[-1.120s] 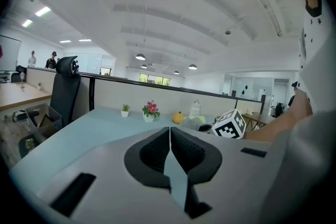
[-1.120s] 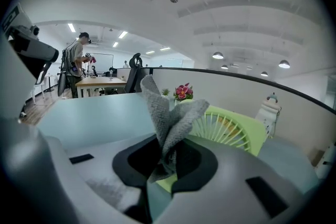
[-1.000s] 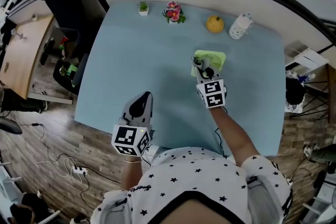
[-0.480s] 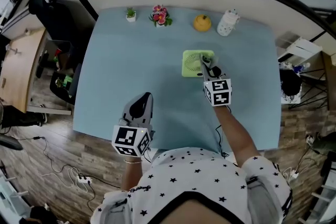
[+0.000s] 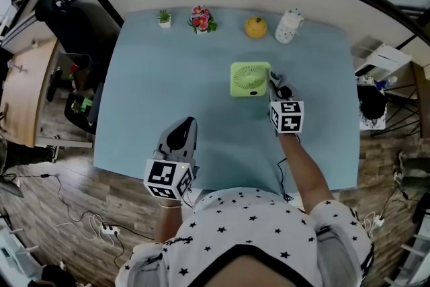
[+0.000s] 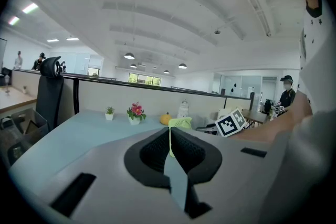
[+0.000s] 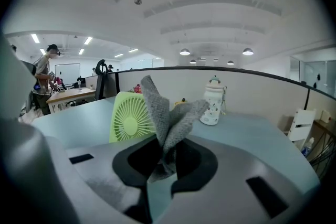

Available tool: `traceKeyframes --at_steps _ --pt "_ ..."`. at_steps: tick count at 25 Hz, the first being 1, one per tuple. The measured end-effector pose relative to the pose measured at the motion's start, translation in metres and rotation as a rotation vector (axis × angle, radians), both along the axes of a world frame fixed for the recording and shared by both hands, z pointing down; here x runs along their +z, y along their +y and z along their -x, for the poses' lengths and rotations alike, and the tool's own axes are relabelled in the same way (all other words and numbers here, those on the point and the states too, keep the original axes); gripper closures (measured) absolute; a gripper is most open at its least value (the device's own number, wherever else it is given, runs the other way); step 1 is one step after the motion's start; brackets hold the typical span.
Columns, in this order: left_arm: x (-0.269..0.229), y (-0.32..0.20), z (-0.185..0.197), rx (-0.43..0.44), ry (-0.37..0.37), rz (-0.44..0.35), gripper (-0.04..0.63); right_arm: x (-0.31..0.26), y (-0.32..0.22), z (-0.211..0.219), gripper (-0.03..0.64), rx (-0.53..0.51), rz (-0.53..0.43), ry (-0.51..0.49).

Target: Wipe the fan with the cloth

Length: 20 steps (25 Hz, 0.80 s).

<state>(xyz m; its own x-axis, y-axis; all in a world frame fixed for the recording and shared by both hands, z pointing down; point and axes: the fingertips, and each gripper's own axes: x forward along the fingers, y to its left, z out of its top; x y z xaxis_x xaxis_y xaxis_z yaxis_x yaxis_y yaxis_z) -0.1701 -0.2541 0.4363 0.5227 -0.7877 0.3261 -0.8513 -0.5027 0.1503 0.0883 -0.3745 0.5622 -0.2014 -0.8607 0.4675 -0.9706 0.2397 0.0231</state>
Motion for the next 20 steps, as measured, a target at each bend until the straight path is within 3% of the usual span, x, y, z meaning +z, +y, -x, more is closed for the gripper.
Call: traceKeyframes --at_steps 10,15,20 --pt "0.001 0.0 0.002 -0.01 0.006 0.005 0.565 -0.014 0.002 0.013 0.569 -0.021 -0.034 -0.036" --pt "0.002 0.0 0.003 -0.012 0.021 0.009 0.565 -0.03 0.007 0.064 0.569 -0.155 -0.09 -0.033" --pt "0.002 0.0 0.012 -0.031 0.022 0.011 0.565 -0.018 0.012 0.118 0.569 -0.285 -0.066 -0.016"
